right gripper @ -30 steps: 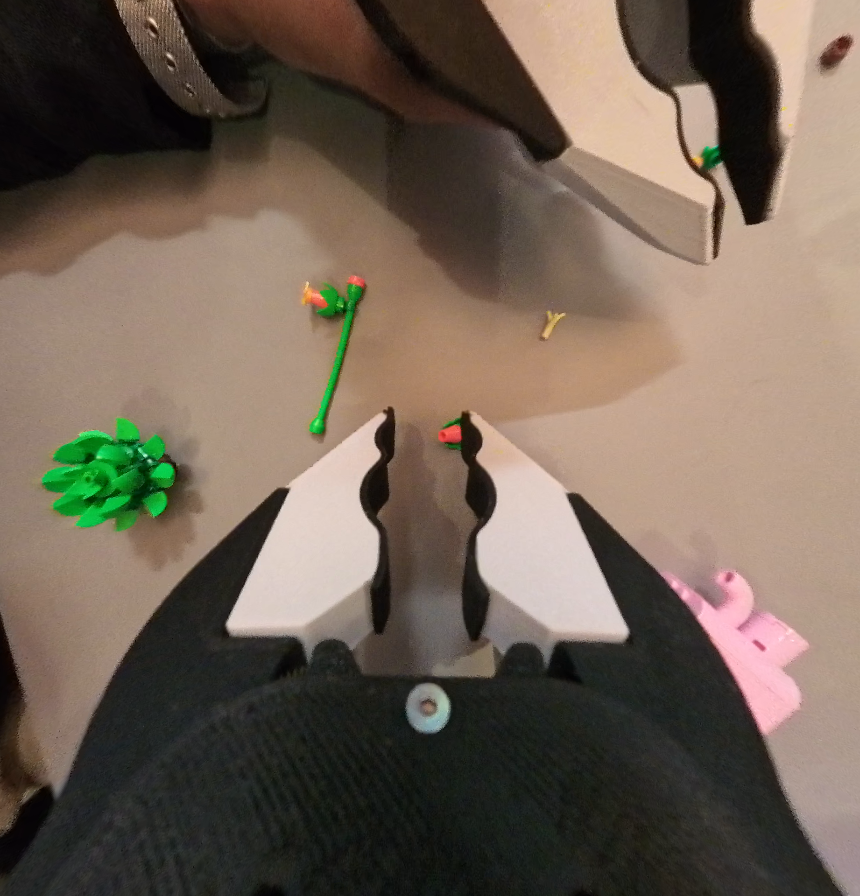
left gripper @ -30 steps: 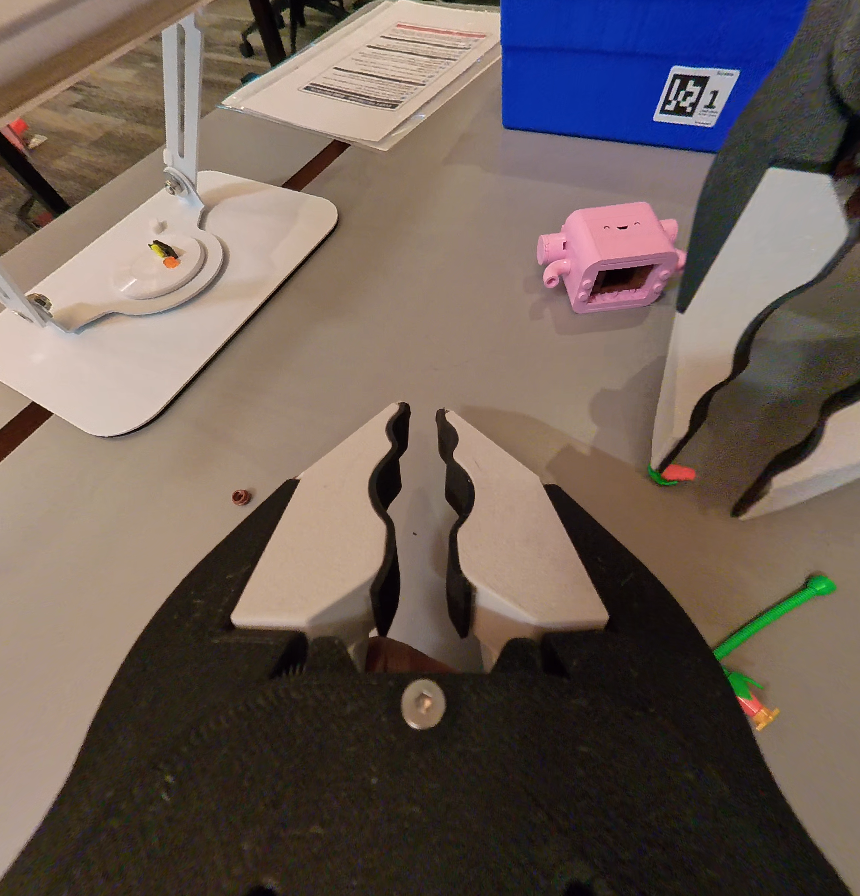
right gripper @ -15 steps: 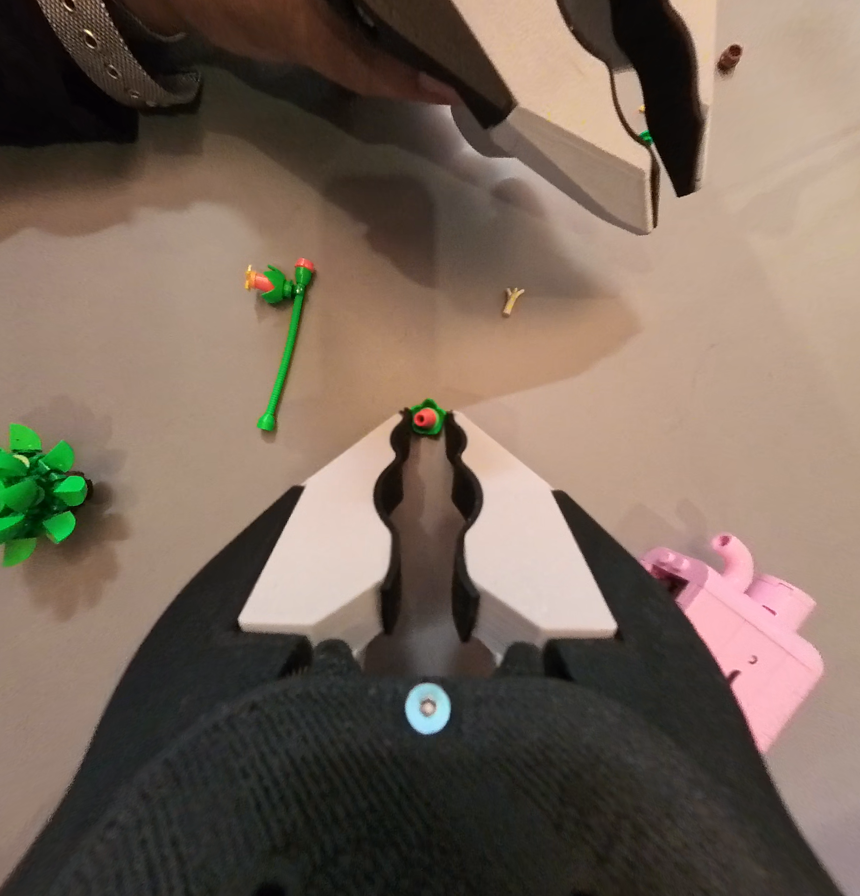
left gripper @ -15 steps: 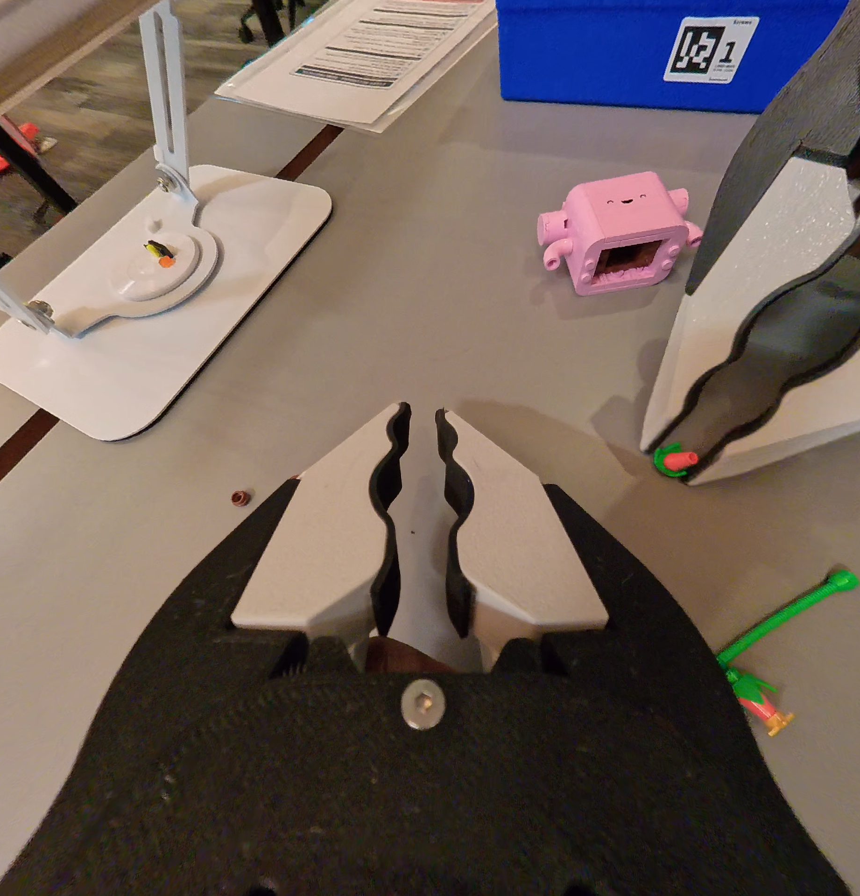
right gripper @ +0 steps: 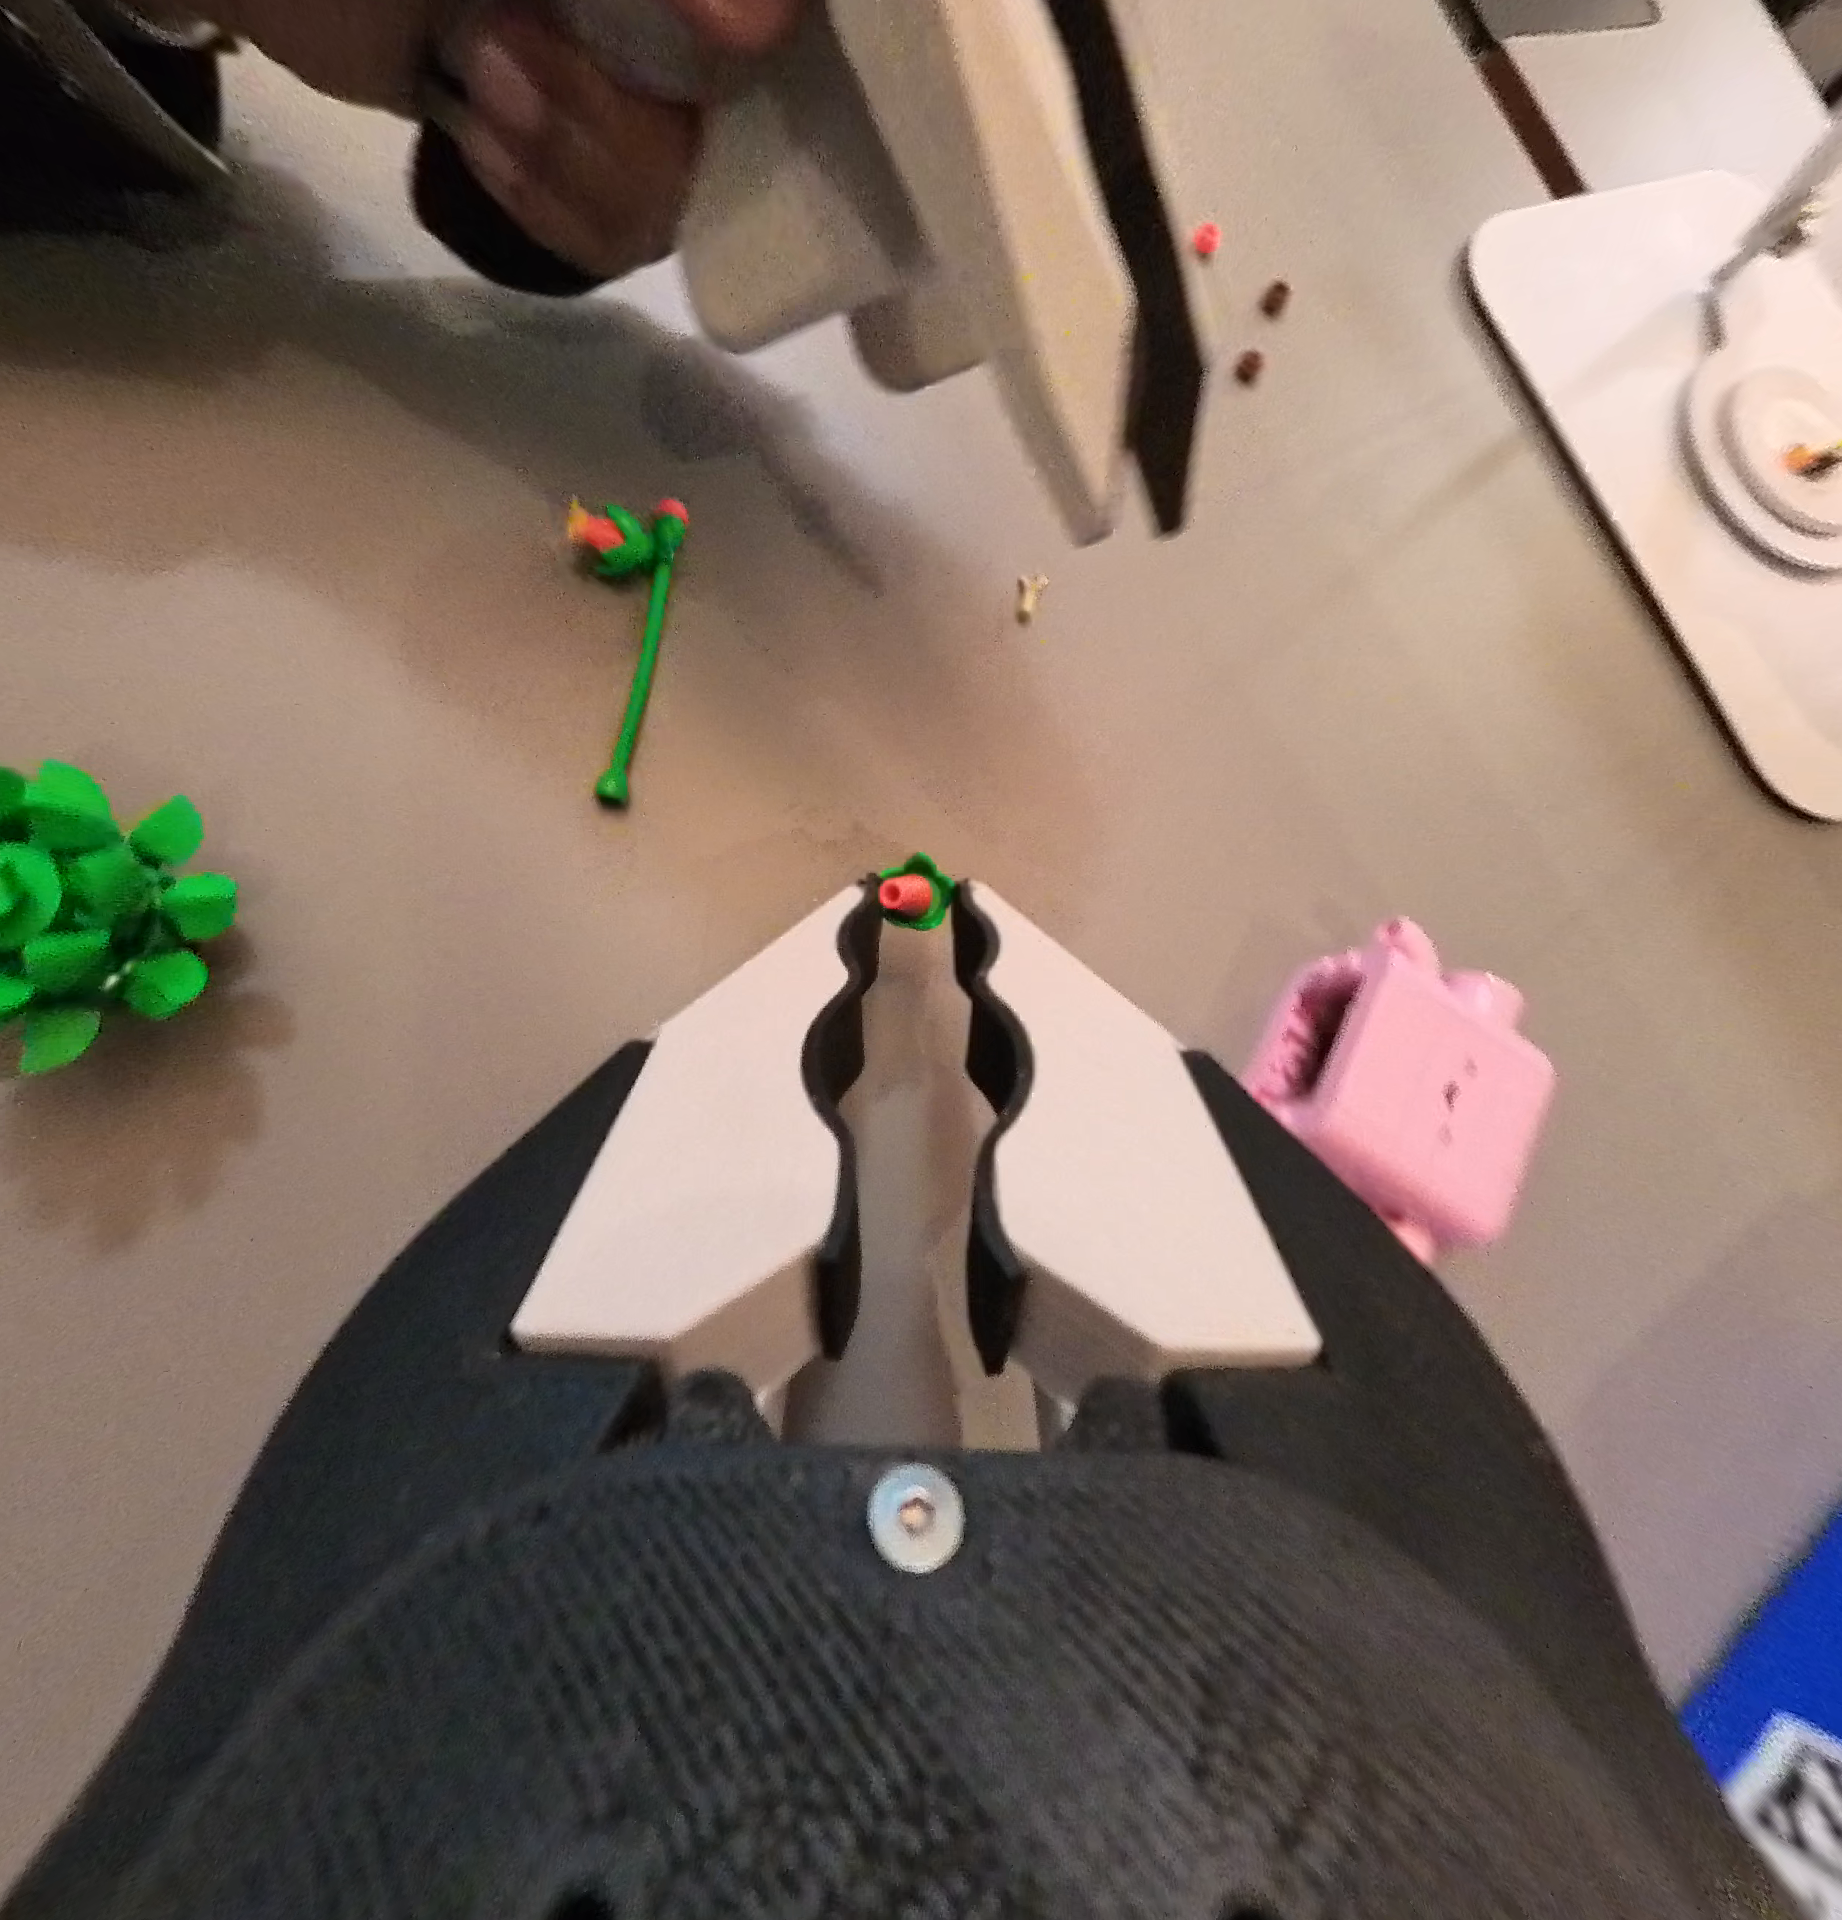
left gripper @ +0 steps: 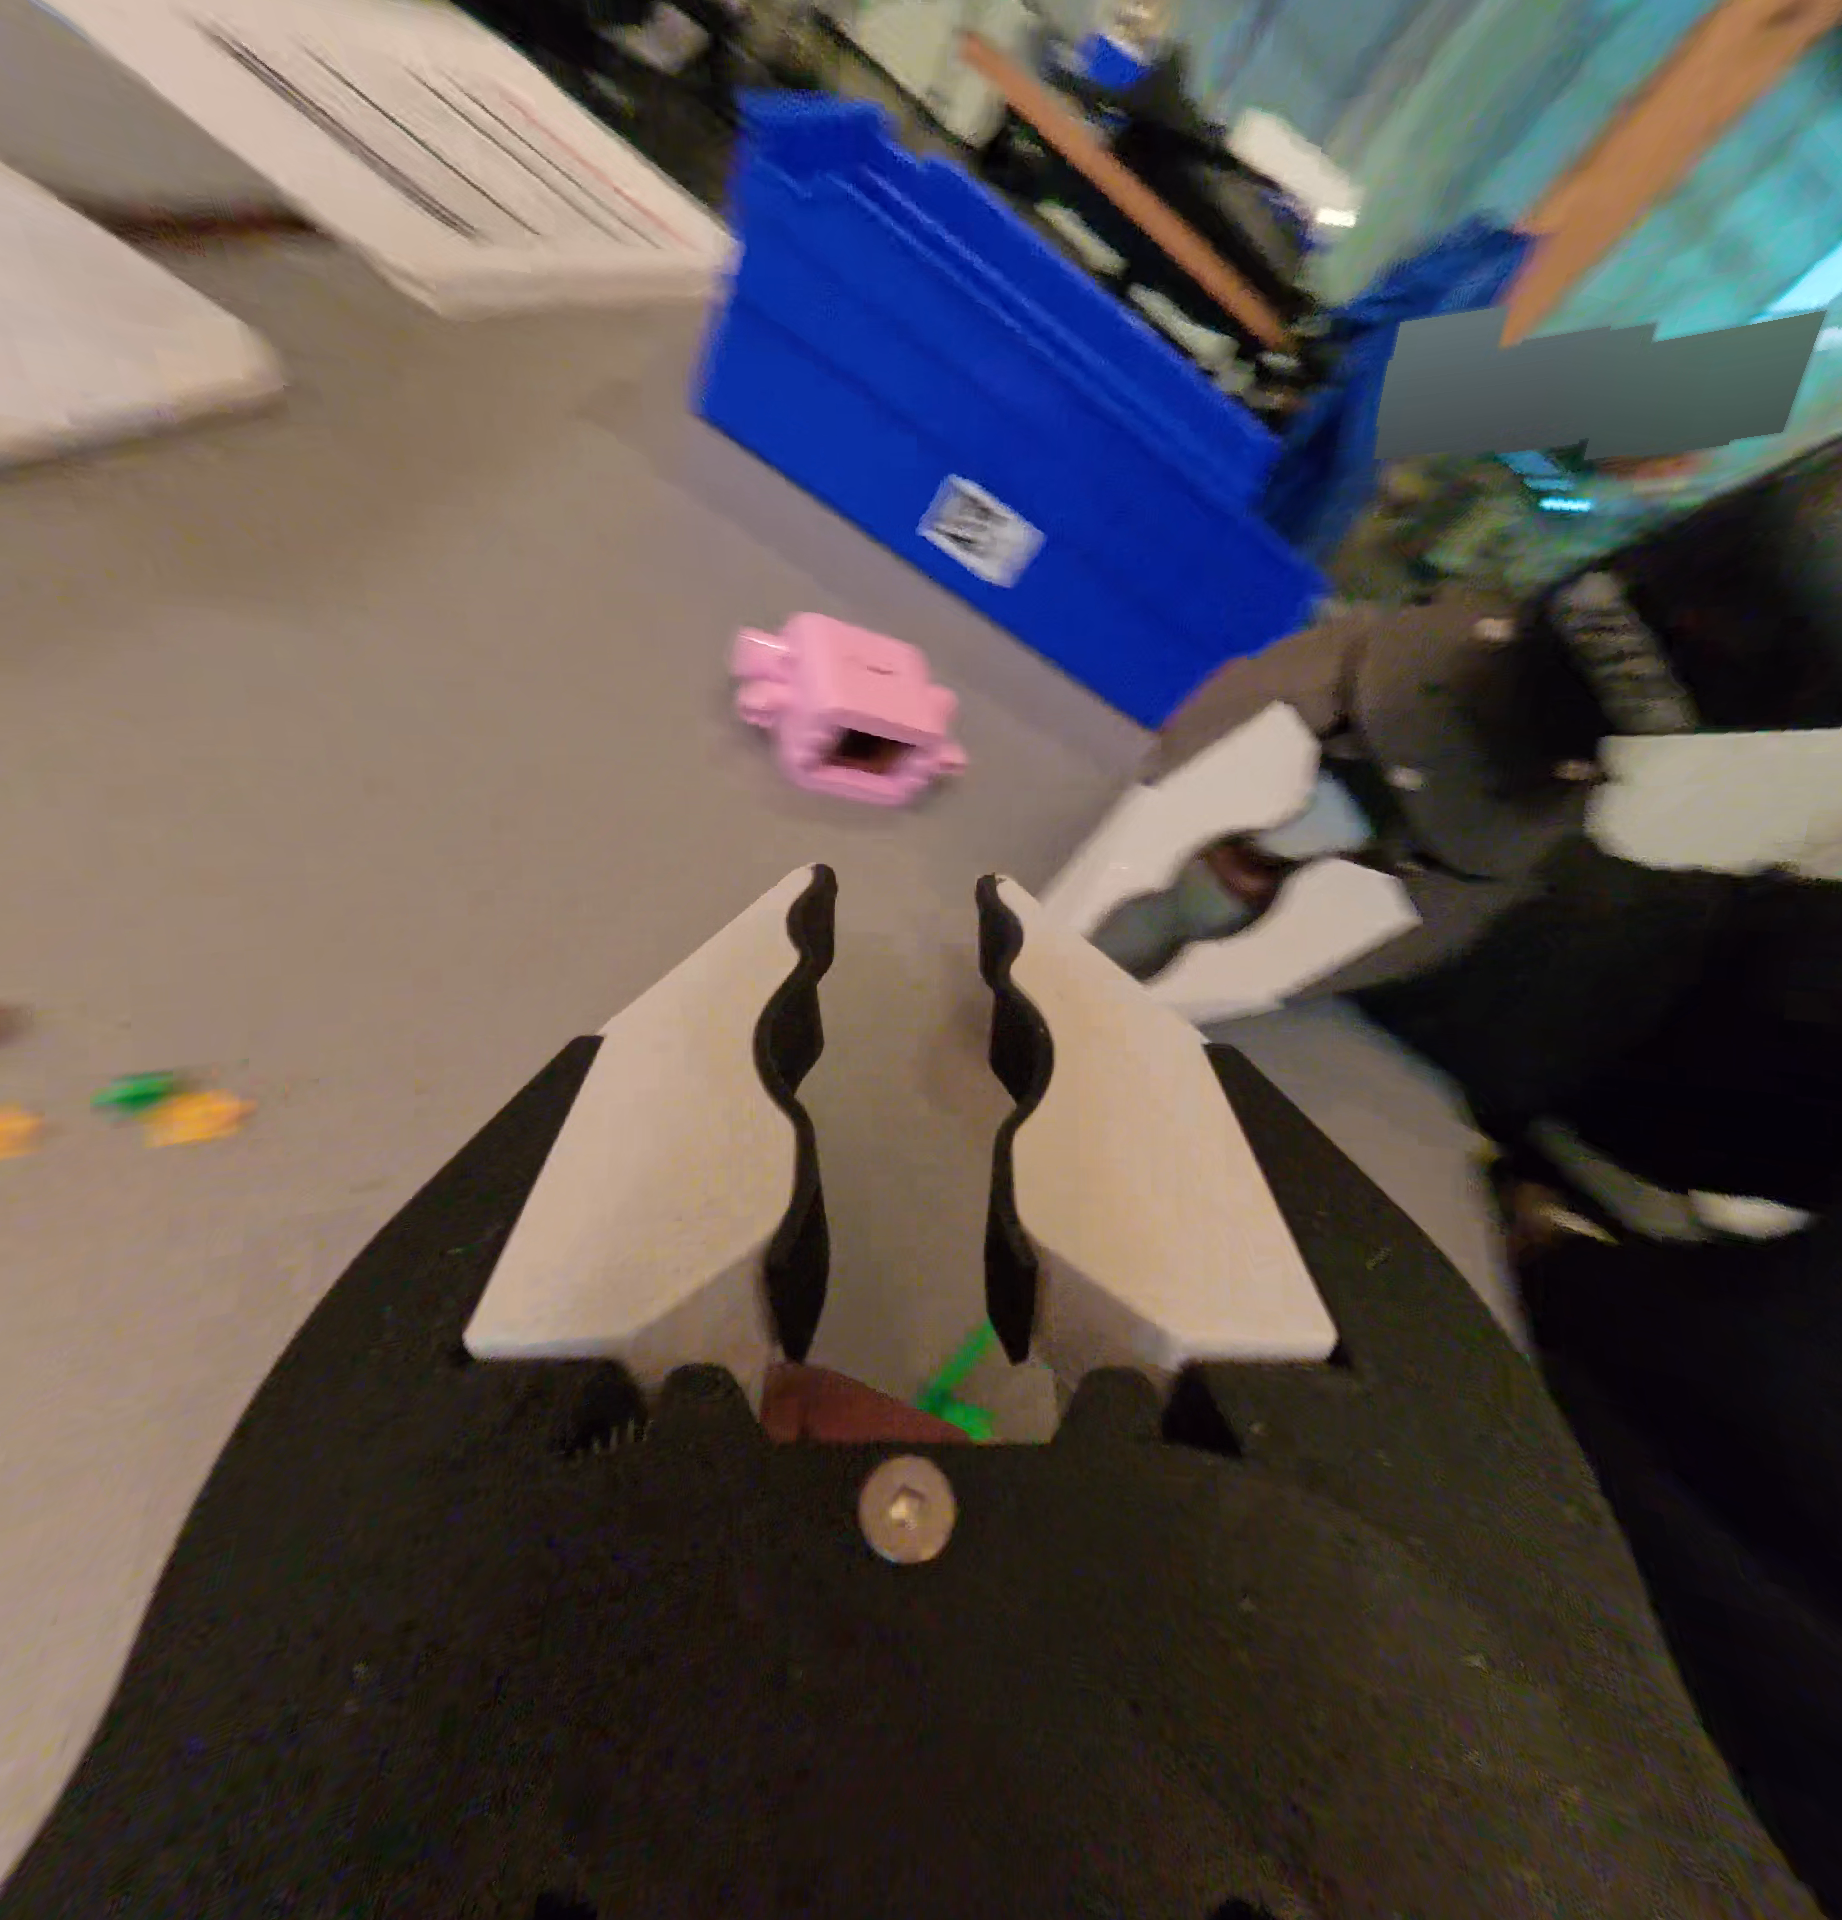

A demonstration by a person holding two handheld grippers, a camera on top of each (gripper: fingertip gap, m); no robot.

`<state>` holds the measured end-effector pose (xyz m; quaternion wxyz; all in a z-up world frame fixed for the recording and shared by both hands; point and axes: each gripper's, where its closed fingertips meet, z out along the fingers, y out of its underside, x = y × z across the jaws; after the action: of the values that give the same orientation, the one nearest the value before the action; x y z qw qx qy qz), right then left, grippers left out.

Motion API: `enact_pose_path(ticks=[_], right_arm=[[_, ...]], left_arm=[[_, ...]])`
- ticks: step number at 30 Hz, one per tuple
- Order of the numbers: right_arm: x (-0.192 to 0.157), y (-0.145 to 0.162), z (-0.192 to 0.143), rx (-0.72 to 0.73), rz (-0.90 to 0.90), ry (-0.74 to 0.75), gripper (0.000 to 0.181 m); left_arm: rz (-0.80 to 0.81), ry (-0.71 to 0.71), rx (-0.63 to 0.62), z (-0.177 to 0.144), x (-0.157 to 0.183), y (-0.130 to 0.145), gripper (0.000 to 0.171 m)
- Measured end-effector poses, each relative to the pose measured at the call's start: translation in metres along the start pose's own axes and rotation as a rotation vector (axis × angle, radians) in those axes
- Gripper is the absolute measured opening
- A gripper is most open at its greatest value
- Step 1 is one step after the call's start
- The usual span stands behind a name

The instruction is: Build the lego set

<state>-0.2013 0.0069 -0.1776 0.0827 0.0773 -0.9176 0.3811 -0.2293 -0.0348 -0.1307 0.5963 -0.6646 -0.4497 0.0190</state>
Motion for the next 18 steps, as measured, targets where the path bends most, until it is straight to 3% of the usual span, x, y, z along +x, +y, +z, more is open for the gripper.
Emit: enact_pose_path(ticks=[2,8,14,18], right_arm=[[0.004,0.006,-0.017,0.022,0.013,0.060,0.012],[0.015,0.014,-0.055,0.158,0.129,0.200,0.012],[0.017,0.010,-0.067,0.266,0.171,0.296,0.012],[0.018,0.010,-0.064,0.238,0.139,0.307,0.012]], left_arm=[[-0.077,0.170,-0.043,0.012,0.029,0.008,0.032],[-0.190,0.352,-0.091,0.045,0.067,0.022,0.046],[-0.149,0.310,-0.169,0.066,0.078,0.037,0.051],[-0.163,0.311,-0.149,0.067,0.081,0.032,0.050]])
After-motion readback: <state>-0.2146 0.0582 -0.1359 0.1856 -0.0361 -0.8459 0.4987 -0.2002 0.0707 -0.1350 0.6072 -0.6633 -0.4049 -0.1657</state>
